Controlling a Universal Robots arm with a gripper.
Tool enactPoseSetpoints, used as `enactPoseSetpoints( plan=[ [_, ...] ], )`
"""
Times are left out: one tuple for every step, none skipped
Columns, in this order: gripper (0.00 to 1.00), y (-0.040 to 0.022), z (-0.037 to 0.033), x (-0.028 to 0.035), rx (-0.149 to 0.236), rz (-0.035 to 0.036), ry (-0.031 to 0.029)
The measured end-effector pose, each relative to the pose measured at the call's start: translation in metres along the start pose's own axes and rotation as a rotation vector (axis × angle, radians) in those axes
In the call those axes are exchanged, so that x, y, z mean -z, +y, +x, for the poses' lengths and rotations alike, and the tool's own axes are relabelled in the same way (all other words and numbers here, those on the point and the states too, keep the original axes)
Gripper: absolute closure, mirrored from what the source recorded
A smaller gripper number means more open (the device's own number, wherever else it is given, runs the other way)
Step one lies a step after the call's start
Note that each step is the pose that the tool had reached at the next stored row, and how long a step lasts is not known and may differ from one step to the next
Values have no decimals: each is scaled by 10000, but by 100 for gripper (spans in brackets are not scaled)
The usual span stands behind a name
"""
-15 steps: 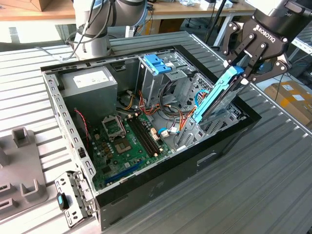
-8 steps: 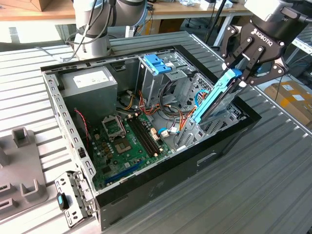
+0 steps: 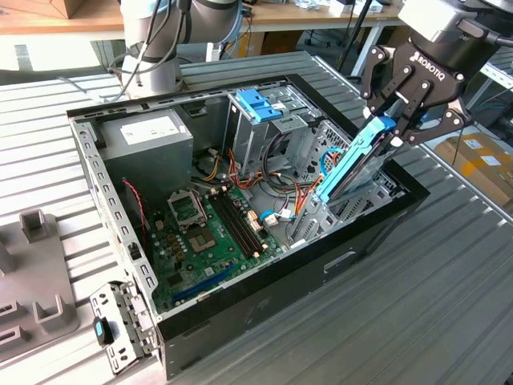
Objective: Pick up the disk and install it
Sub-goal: 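Insert the disk into the insertion slot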
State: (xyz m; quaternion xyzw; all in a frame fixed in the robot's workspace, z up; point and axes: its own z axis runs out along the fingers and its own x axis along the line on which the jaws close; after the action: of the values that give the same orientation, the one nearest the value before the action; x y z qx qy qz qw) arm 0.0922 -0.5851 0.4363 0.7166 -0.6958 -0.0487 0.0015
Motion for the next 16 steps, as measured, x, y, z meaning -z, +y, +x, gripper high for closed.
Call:
enactPoseSetpoints(
  plan=[
    [63,-1,1,-8,0,0,0],
    [63,-1,1,-14,0,0,-1],
    [63,-2,2,-23,0,0,0],
    [63,-2,2,-31,0,0,-1],
    [63,-5,5,-76,-1,0,0],
    [63,-10,9,-139,-1,0,0],
    [63,-13,13,-187,-2,0,0],
    [63,-17,16,-241,-2,0,0],
    [63,-17,17,-247,-2,1,1],
    [63,-18,17,-253,-2,0,1],
    [63,-18,18,-260,-2,0,1],
    [63,-19,18,-267,-2,0,0],
    [63,-19,19,-277,-2,0,-1],
    [63,-20,19,-283,-2,0,0],
    [63,-20,20,-287,-2,0,-1],
    [63,-20,20,-286,-2,0,1]
  ],
)
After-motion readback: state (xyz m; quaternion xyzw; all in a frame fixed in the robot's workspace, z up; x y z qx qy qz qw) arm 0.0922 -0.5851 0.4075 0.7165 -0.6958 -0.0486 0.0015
